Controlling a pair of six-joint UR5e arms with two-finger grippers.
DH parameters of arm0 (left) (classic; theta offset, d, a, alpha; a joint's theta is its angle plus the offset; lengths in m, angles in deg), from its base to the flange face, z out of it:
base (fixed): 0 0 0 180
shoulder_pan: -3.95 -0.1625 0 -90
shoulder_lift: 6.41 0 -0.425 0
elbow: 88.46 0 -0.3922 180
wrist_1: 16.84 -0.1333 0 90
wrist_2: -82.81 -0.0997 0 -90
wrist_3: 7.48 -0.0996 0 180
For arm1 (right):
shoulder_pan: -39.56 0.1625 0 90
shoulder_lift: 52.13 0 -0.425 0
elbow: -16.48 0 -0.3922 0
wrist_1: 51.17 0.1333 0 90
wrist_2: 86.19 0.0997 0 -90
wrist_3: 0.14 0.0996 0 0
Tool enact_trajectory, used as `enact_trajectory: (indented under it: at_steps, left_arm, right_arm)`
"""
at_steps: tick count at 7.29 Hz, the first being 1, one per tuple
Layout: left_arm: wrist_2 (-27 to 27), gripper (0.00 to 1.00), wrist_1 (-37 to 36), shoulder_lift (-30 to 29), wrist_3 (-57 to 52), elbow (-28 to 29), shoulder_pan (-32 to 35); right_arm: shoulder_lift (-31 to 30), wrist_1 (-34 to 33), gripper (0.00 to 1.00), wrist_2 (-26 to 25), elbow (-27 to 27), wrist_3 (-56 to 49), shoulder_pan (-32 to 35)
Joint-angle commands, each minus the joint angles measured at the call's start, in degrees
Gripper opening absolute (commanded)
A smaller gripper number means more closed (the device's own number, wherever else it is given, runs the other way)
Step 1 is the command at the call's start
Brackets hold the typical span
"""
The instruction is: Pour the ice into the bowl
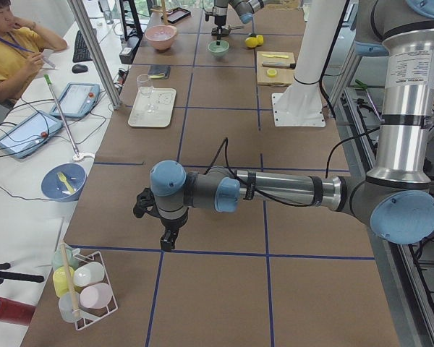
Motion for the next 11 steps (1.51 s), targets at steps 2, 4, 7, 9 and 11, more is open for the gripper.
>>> enact_trajectory:
  at_steps: [2,4,7,9,11]
  left_arm:
    - [0.0,1.00,0.0,0.0,0.0,0.1,0.0]
    - [0.0,1.00,0.0,0.0,0.0,0.1,0.0]
    - [0.0,1.00,0.0,-0.1,-0.1,-0.2,0.0]
    - [0.0,1.00,0.0,-0.2,-0.1,0.2,-0.1]
    - [-0.3,1.00,-0.3,0.1,-0.1,0.1,-0.1]
  right_arm:
    - [0.1,0.2,0.42,0.0,-0.3,-0.4,-0.7]
    - [0.5,0.1,1.00,-0.1,0.4,-0.6,-0.7]
    - [1.1,-1.3,1.00,1.0,2.6,-2.6,4.0]
    - [0.8,-10.2,1.00,4.6,3.9,-16.9,11.8]
    - [0.9,-24.5,1.00,4.7,4.1,-37.4,21.1]
